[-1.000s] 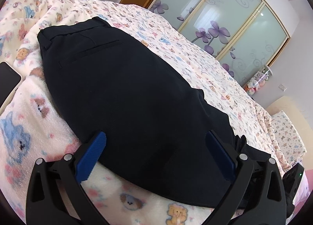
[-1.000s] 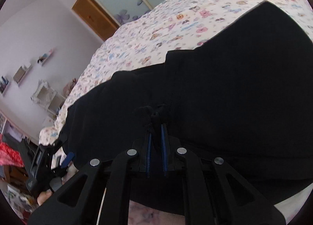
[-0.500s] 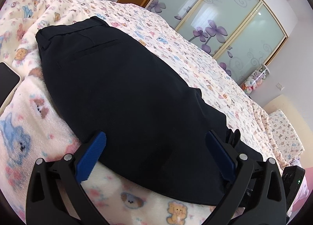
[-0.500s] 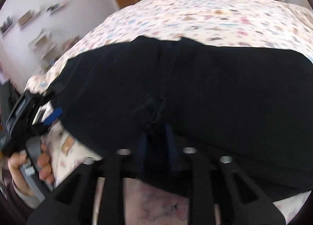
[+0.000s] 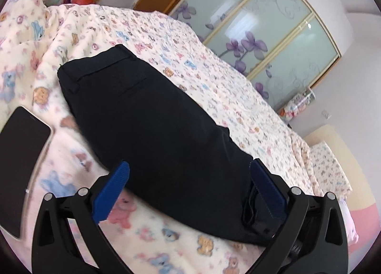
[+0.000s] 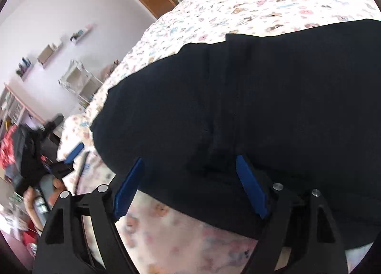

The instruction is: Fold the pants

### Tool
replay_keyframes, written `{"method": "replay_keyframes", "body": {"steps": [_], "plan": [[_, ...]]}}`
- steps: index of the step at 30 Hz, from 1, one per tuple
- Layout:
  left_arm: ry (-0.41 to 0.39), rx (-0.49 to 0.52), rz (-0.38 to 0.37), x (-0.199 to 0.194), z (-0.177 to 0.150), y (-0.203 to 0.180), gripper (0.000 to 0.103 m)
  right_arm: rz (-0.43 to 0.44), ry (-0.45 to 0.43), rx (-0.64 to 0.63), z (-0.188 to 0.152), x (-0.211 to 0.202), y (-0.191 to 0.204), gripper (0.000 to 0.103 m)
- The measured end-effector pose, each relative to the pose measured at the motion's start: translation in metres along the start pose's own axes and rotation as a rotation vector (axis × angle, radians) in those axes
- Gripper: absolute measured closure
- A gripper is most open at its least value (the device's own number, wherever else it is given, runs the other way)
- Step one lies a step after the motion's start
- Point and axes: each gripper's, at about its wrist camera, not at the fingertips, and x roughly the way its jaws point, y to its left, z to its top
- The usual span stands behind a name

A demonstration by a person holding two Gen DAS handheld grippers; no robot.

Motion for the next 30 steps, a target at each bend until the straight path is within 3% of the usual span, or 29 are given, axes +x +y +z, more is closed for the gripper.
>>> {"method": "replay_keyframes", "body": {"steps": [3,6,9,12,16,20,22,27,30], "plan": [[0.049,-0.023,-0.011,-0.003,0.002,0.01,0.002,0.065,-0.035,0.078,-0.003,-0.009,-0.008,0.021],[0.125,-0.112,-0.031,0.003,0.0,0.029,0.002,0.054,-0.062,0.073,-0.002,-0.02,-0.009,0.021],[0.21,-0.231,-0.117,0.02,-0.002,0.049,0.002,0.061,-0.069,0.087,-0.005,-0.025,-0.011,0.019],[0.231,-0.276,-0.113,0.031,-0.004,0.058,0.002,0.073,-0.074,0.103,-0.003,-0.024,-0.009,0.019],[0.19,-0.308,-0.134,0.038,0.003,0.063,0.002,0.071,-0.063,0.077,-0.002,-0.017,-0.004,0.019],[0.241,-0.351,-0.118,0.055,0.002,0.072,0.002,0.059,-0.051,0.052,-0.003,-0.014,0.001,0.019],[0.229,-0.354,-0.123,0.055,0.002,0.07,0.002,0.058,-0.051,0.045,-0.004,-0.016,0.002,0.018],[0.186,-0.408,-0.157,0.062,0.011,0.08,0.002,0.06,-0.062,0.042,-0.004,-0.02,0.002,0.018],[0.111,-0.401,-0.157,0.058,0.017,0.079,0.005,0.061,-0.062,0.029,-0.007,-0.022,0.004,0.018]]}}
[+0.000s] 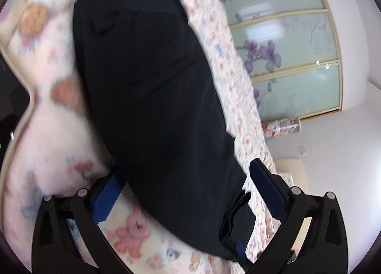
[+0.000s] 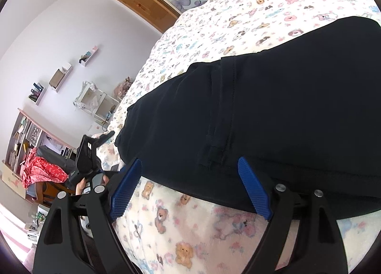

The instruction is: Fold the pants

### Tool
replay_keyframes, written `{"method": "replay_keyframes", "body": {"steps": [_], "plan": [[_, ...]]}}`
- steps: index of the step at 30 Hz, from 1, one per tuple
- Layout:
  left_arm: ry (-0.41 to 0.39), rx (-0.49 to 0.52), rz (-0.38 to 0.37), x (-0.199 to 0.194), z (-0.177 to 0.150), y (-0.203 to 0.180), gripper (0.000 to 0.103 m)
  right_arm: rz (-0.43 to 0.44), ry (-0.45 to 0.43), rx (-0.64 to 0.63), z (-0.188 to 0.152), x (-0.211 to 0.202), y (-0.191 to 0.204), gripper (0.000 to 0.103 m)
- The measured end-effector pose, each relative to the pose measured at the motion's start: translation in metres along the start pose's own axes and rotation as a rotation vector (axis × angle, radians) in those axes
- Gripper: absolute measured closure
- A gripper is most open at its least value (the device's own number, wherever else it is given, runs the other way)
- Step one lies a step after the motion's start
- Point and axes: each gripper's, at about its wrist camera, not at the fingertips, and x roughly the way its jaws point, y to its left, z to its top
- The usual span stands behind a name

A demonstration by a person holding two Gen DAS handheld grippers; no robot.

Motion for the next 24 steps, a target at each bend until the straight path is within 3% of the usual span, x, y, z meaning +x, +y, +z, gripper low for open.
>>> {"method": "replay_keyframes", "body": {"steps": [3,5,8,13,19,22,24], "plan": [[-0.116,0.14,0.081,-0.008,-0.004,-0.02,0.008,-0.001,0.008,-0.011,-0.001,0.002,0.001,0.018],[-0.126,0.155,0.082,-0.008,-0.004,-0.023,0.008,-0.012,0.012,-0.015,-0.002,0.003,0.0,0.018],[-0.125,0.119,0.068,-0.006,0.002,-0.015,0.012,-0.019,0.013,-0.014,-0.003,0.003,-0.001,0.018],[-0.133,0.008,0.054,-0.001,0.025,0.014,0.037,-0.027,0.011,-0.028,-0.006,0.0,-0.001,0.018],[-0.167,-0.058,0.036,0.007,0.038,0.025,0.052,-0.046,0.02,-0.045,-0.008,0.003,-0.002,0.018],[-0.174,-0.084,0.034,0.011,0.042,0.032,0.069,-0.048,0.013,-0.036,-0.009,0.001,-0.004,0.018],[-0.19,-0.107,0.036,0.008,0.042,0.035,0.076,-0.049,0.004,-0.027,-0.008,-0.002,-0.006,0.018]]}}
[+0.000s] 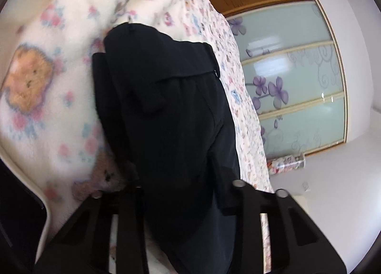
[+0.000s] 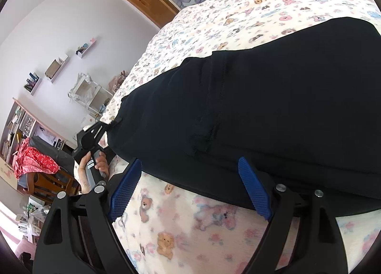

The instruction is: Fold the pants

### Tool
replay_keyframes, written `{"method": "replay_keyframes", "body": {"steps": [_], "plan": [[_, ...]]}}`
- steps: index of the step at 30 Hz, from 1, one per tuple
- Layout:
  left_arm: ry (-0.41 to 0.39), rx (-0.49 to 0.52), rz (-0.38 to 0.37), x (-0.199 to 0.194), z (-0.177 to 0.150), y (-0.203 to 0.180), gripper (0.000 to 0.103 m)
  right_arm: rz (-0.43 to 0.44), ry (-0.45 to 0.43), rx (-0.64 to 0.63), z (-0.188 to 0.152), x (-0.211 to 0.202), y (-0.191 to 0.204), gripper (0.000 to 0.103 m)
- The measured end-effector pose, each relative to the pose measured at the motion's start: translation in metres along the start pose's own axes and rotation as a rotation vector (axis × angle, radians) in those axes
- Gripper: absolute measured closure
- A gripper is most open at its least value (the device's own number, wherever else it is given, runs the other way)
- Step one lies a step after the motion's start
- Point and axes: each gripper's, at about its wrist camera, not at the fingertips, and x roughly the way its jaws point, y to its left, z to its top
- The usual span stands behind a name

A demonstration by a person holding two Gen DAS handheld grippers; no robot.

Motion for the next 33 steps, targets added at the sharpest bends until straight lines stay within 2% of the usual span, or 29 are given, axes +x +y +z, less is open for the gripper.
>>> {"method": "replay_keyframes", "body": {"steps": [3,5,8,14,18,20,21,22,24,25,27,29,30,32,33], "plan": [[-0.049,0.095,0.083,-0.008,-0.007,-0.023,0.083,0.002,-0.01,0.015,0.0,-0.005,-0.004,0.018],[-0.114,0.263,0.168,-0.017,-0.021,-0.061,0.085,0.011,-0.027,0.028,0.002,-0.013,-0.007,0.018],[-0.179,0.429,0.23,-0.024,-0.043,-0.1,0.086,0.029,-0.056,0.049,0.005,-0.025,-0.013,0.018],[-0.233,0.675,0.266,-0.022,-0.098,-0.174,0.087,0.032,-0.167,0.106,0.008,-0.067,-0.032,0.018],[-0.248,0.913,0.235,-0.012,-0.165,-0.227,0.087,0.028,-0.245,0.18,0.011,-0.096,-0.056,0.018],[-0.245,1.119,0.203,-0.007,-0.223,-0.253,0.087,0.017,-0.285,0.214,0.01,-0.11,-0.068,0.018],[-0.241,1.194,0.19,-0.005,-0.244,-0.259,0.087,0.009,-0.301,0.229,0.01,-0.116,-0.074,0.018],[-0.225,1.308,0.154,-0.004,-0.28,-0.263,0.087,0.0,-0.317,0.245,0.01,-0.122,-0.081,0.018],[-0.155,1.496,0.075,0.001,-0.339,-0.26,0.087,-0.017,-0.345,0.289,0.009,-0.132,-0.094,0.018],[-0.118,1.562,0.059,0.005,-0.36,-0.256,0.087,-0.026,-0.359,0.321,0.009,-0.137,-0.103,0.018],[0.014,1.696,0.055,0.022,-0.407,-0.238,0.087,-0.04,-0.378,0.385,0.006,-0.145,-0.119,0.018],[0.143,1.754,0.062,0.04,-0.433,-0.22,0.086,-0.059,-0.388,0.435,0.005,-0.149,-0.131,0.018],[0.174,1.808,0.112,0.05,-0.45,-0.205,0.086,-0.057,-0.395,0.46,0.003,-0.151,-0.137,0.018],[0.093,1.884,0.145,0.049,-0.463,-0.193,0.086,-0.023,-0.386,0.479,0.004,-0.152,-0.143,0.018],[0.097,1.864,0.136,0.047,-0.46,-0.196,0.086,0.022,-0.369,0.481,0.005,-0.15,-0.144,0.018]]}}
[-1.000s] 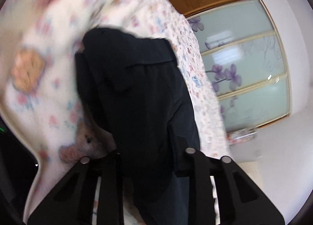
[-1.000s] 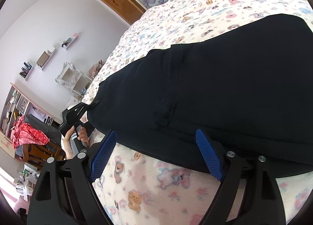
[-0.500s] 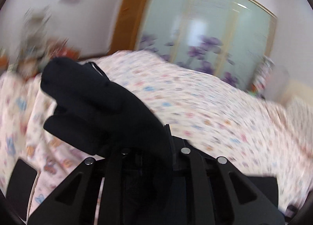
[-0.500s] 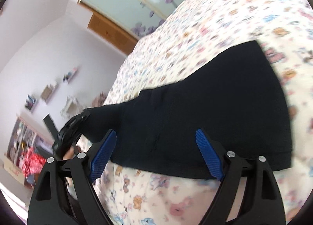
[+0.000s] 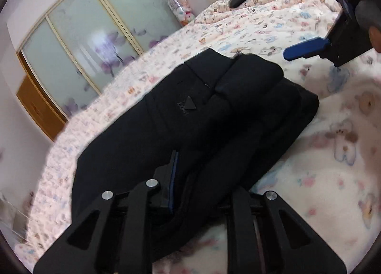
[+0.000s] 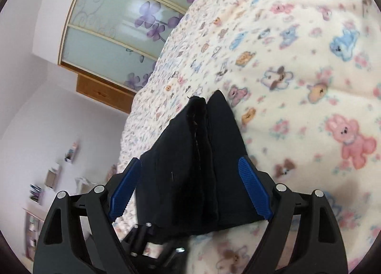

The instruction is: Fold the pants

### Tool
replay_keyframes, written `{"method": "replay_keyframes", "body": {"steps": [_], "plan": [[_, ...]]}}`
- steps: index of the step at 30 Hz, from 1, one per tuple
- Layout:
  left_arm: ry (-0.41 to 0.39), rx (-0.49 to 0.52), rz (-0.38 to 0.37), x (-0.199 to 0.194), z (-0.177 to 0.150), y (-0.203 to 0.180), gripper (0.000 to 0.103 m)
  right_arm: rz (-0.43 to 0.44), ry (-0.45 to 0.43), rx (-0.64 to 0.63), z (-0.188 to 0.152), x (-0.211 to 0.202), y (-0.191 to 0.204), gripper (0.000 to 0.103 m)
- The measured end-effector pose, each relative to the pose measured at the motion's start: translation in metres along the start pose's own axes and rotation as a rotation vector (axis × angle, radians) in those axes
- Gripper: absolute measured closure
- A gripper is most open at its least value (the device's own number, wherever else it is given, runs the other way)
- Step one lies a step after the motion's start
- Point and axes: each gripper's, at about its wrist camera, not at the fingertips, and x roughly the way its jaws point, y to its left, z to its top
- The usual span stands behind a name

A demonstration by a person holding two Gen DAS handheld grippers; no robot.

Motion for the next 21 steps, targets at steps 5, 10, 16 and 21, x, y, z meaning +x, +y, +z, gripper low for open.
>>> {"method": "replay_keyframes", "body": {"steps": [5,10,16,21], "plan": [[-0.014,-0.118,-0.068,-0.003,-0.001,0.019,0.084,0.082,0.107,-0.023,-0.006,0.017,0.012,0.018],[-0.005,0.0,-0.006,-0.006,-0.004,-0.009,0.054,-0.009,0.202,-0.073,-0.013,0.044,0.017,0.018],[-0.118,-0.129,-0.241,-0.049,-0.007,0.017,0.007,-0.134,0.139,-0.14,-0.011,0.042,0.021,0.018],[-0.164,-0.223,-0.17,-0.06,-0.017,0.047,0.002,-0.119,0.154,-0.141,-0.013,0.048,0.014,0.017]]}}
